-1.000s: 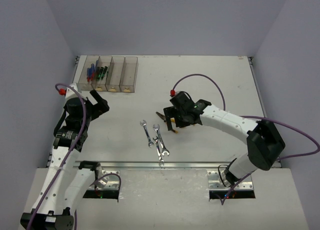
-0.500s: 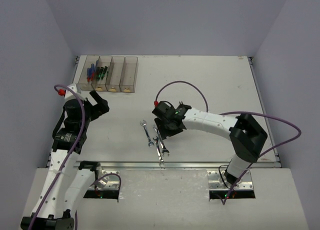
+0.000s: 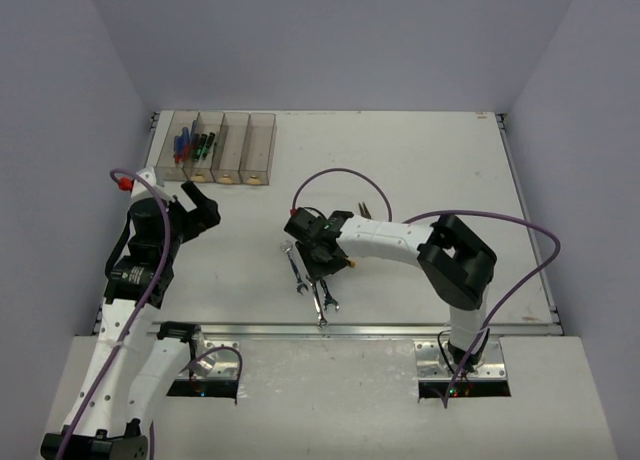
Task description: Sort the tools into containers
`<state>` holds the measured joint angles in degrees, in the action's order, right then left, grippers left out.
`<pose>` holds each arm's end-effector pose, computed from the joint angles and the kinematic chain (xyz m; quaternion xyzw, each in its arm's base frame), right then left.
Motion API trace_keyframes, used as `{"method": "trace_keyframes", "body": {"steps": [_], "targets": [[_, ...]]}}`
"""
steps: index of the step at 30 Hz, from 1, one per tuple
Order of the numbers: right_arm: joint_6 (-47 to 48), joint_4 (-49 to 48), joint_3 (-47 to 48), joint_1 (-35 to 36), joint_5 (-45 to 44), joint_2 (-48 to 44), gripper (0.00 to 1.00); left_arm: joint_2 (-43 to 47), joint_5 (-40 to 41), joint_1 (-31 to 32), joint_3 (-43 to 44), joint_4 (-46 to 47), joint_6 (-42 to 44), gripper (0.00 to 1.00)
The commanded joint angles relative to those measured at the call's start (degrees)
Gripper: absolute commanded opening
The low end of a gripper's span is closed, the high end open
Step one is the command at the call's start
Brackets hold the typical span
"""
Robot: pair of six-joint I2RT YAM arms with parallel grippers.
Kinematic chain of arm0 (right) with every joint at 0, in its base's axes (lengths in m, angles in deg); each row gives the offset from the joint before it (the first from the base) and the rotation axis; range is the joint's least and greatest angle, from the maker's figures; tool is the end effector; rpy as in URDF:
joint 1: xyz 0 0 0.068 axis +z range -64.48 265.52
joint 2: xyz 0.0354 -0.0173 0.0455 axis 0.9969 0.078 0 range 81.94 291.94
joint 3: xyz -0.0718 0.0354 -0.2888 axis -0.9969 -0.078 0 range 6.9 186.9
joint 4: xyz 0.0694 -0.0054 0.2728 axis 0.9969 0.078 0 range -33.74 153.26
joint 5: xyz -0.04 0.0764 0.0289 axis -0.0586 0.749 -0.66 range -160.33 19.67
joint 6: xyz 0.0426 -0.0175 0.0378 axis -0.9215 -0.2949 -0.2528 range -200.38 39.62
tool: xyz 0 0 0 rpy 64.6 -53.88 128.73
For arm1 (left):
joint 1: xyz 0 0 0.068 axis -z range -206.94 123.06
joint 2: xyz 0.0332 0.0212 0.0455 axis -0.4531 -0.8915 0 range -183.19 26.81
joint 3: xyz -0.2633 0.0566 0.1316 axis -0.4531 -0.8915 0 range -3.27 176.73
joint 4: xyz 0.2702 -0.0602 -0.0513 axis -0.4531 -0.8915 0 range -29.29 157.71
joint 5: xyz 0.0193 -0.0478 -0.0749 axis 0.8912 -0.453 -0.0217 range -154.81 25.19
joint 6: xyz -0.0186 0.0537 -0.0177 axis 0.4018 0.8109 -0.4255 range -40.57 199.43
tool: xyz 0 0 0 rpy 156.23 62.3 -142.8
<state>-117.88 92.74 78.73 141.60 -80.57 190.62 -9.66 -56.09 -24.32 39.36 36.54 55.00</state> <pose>0.2275 0.3243 0.1660 -0.1463 0.9747 0.0448 0.1632 0.1500 -0.0003 0.3257 -0.1992 0.8180 -0.0629 0.5359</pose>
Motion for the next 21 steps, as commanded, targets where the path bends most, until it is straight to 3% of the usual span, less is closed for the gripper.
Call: {"method": "trace_keyframes", "body": {"steps": [1,21], "targets": [[-0.55,0.0,2.27,0.26,-0.31,1.84,0.44,0.26,-0.73,0.8,0.08,2.16,0.61,1.0],[-0.92,-3.15,0.33,-1.41,-0.05,10.18,0.28,0.53,-0.47,2.3,-0.01,2.17,0.69,1.0]]}}
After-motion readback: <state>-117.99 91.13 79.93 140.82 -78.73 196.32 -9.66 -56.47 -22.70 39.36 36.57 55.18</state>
